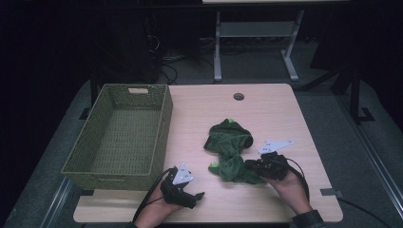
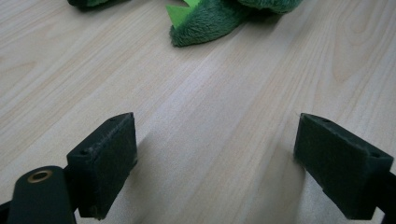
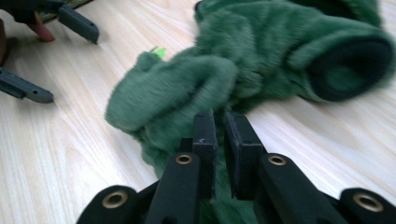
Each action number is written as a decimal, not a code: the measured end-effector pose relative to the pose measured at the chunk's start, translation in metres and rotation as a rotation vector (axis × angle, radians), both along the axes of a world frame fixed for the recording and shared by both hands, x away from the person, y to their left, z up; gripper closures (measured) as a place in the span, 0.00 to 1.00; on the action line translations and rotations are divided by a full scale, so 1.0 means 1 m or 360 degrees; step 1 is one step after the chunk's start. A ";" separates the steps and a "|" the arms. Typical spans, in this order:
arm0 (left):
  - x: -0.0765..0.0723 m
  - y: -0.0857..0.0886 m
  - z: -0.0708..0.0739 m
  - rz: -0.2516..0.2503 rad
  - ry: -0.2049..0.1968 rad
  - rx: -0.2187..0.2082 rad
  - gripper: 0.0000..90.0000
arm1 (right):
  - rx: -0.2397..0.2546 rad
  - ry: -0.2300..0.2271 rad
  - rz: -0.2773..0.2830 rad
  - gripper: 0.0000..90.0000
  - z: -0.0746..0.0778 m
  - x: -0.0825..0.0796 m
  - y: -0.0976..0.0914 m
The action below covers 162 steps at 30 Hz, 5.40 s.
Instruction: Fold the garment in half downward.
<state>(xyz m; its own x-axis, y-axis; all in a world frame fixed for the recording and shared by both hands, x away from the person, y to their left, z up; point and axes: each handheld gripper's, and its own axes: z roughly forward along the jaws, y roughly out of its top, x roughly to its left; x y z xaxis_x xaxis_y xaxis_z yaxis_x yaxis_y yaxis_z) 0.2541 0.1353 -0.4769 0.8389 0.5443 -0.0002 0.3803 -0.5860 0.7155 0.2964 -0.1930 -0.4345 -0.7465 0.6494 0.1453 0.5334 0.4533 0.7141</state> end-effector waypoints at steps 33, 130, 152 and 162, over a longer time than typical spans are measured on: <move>0.000 0.000 0.000 0.0002 0.0005 -0.0003 0.14 | -0.0029 0.0169 -0.0071 0.73 -0.027 -0.029 -0.075; 0.001 0.000 0.000 -0.0005 -0.0001 0.0002 0.14 | 0.0170 -0.0178 0.0277 0.99 0.028 0.027 0.020; 0.001 -0.001 0.000 0.0012 0.0004 -0.0007 0.14 | 0.0033 0.0126 0.0386 1.00 -0.024 0.042 0.047; 0.003 -0.005 0.000 0.0044 0.0006 0.0003 0.14 | 0.0065 0.0109 0.0315 0.99 -0.027 0.036 0.045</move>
<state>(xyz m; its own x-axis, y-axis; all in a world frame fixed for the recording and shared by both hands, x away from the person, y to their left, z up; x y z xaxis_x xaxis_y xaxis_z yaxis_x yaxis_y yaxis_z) 0.2567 0.1298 -0.4767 0.8235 0.5673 -0.0023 0.3992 -0.5766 0.7128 0.3328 -0.1482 -0.4611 -0.8465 0.4833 0.2232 0.4845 0.5256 0.6993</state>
